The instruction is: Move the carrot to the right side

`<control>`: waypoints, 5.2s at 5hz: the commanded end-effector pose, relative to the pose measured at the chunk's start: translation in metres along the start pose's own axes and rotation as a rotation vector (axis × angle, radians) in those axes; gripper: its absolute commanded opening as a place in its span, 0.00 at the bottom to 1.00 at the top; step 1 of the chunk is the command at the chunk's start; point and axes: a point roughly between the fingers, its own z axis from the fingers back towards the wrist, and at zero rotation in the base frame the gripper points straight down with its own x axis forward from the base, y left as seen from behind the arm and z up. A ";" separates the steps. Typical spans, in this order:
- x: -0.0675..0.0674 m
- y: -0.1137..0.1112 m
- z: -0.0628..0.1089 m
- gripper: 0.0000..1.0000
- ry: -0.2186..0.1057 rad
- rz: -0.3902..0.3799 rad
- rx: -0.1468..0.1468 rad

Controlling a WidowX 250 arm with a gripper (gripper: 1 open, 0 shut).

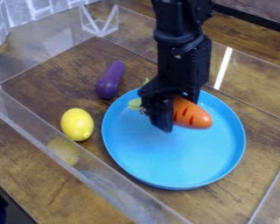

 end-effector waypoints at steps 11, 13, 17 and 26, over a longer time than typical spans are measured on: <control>0.014 0.021 0.018 0.00 0.122 0.212 0.067; -0.016 0.031 0.078 0.00 0.182 0.299 0.076; -0.126 -0.031 0.098 0.00 0.234 0.639 0.080; -0.073 -0.043 0.066 0.00 0.235 0.549 0.047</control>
